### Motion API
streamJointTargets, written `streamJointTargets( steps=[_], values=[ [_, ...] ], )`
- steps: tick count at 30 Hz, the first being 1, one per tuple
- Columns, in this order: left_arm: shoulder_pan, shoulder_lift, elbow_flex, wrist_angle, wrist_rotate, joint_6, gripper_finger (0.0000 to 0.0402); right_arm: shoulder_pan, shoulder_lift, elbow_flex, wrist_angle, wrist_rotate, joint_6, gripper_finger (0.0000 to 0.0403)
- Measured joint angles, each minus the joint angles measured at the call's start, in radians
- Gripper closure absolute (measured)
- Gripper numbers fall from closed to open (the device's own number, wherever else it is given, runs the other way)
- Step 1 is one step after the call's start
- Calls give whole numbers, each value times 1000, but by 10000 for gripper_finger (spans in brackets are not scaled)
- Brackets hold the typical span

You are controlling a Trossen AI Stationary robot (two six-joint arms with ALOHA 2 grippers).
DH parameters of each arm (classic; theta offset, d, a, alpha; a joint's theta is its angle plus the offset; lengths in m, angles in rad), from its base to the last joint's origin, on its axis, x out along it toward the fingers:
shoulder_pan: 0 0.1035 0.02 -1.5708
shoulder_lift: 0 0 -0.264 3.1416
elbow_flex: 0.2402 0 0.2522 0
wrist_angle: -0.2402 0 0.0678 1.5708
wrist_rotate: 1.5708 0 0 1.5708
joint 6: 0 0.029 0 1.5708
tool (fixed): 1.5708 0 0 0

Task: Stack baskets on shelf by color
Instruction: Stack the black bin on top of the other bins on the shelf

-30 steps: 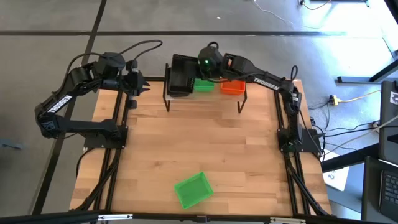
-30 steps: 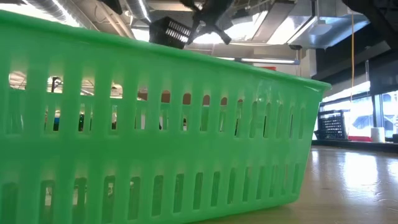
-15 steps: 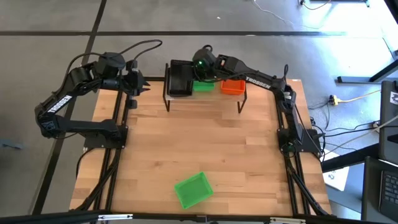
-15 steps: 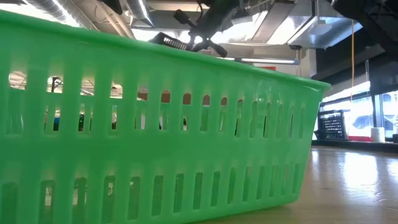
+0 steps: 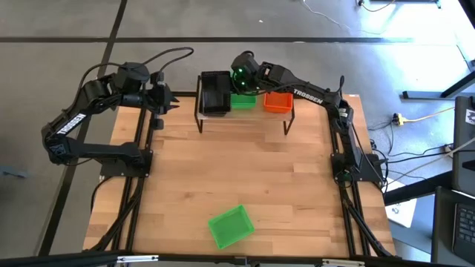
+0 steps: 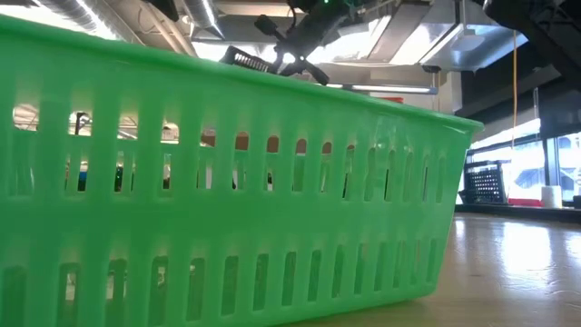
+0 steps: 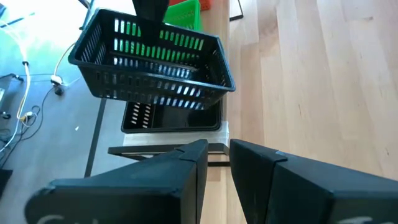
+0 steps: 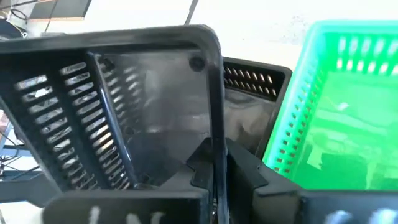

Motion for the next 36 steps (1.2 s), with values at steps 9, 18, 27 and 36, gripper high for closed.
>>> streamJointTargets(
  steps=[9,18,27,36],
  values=[
    [0,0,0,0,-74,-1,342,1,0,0,16,0,-28,391],
    [0,0,0,0,-80,-1,342,0,0,0,18,8,-14,352],
    [0,0,0,0,-80,-1,342,0,-2,6,42,8,-17,337],
    [0,0,0,0,-81,2,342,4,-4,7,43,-1,-37,337]
  ],
)
